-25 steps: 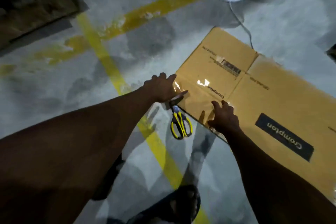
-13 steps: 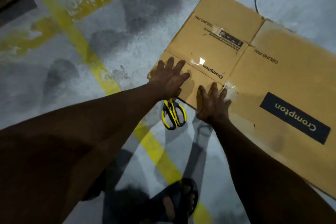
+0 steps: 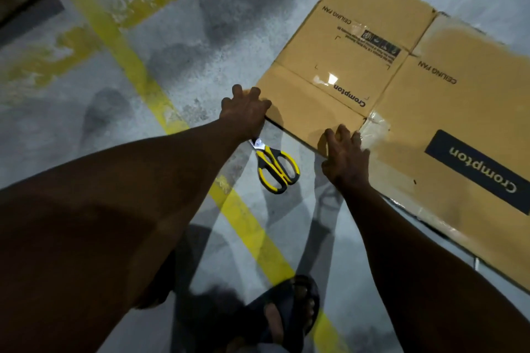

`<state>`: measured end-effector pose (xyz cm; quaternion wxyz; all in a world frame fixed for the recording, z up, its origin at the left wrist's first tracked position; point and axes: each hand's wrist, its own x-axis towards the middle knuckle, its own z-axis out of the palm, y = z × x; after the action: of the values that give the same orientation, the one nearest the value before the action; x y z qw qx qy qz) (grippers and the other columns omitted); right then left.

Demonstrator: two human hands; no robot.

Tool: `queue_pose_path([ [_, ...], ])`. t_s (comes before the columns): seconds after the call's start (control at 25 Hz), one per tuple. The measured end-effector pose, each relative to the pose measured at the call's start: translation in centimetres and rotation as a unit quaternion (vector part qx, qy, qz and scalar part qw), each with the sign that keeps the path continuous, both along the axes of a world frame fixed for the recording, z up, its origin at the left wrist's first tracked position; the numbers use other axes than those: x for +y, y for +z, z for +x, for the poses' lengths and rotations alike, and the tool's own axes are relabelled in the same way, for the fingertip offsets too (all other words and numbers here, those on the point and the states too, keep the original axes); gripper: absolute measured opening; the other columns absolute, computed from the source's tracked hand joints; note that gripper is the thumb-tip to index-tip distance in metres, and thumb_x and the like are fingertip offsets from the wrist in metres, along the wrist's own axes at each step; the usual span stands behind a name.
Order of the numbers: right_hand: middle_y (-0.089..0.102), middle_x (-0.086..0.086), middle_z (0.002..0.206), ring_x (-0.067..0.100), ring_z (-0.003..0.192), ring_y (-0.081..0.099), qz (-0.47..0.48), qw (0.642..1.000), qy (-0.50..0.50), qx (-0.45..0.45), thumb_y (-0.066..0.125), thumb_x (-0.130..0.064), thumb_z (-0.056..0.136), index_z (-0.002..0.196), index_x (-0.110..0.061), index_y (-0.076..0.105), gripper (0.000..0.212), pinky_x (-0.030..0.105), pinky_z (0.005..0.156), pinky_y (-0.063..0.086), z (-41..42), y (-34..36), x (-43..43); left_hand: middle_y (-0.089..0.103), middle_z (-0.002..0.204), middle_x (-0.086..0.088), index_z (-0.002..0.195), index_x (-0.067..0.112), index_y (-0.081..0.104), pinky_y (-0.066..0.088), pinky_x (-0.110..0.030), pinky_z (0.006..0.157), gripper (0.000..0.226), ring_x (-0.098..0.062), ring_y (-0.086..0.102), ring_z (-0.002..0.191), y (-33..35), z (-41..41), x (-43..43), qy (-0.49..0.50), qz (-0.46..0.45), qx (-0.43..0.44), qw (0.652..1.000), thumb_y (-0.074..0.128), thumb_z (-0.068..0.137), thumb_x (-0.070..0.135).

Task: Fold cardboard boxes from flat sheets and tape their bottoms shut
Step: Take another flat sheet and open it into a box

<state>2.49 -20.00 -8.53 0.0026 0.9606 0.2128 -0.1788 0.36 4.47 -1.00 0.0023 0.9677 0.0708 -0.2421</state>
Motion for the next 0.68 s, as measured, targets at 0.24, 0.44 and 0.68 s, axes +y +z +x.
queue_pose_path([
  [0.24,0.03,0.015,0.151,0.041,0.137,0.029,0.036,0.999,0.003,0.014,0.074,-0.017,0.074,0.142,-0.02,0.038,0.077,0.059,0.098,0.042,0.7,0.0,-1.2,0.021,0.154,-0.016,0.147,0.026,0.03,0.014,-0.068,0.108,0.063,-0.047,0.018,0.138,-0.3,-0.3,-0.6,-0.072,0.084,-0.016,0.994,0.056,0.09,0.038],
  [0.44,0.03,0.014,0.154,0.038,0.139,0.028,0.041,0.999,-0.006,0.002,0.078,-0.034,0.073,0.146,-0.026,0.035,0.085,0.056,0.106,0.035,0.6,0.0,-4.9,0.032,0.147,-0.018,0.143,0.02,0.035,0.035,-0.052,0.102,0.055,-0.04,0.035,0.13,-2.1,1.1,-6.7,-0.2,-0.025,-0.054,0.978,0.05,0.09,0.019],
  [0.68,0.036,0.017,0.149,0.044,0.128,0.037,0.002,0.999,0.04,0.017,0.083,-0.033,0.071,0.144,-0.022,0.036,0.087,0.054,0.098,0.045,1.7,0.4,-7.1,0.033,0.144,-0.019,0.141,0.019,0.035,0.034,-0.055,0.1,0.053,-0.042,0.036,0.126,-5.4,2.0,-12.3,-0.192,-0.035,-0.045,0.98,0.051,0.091,0.022],
])
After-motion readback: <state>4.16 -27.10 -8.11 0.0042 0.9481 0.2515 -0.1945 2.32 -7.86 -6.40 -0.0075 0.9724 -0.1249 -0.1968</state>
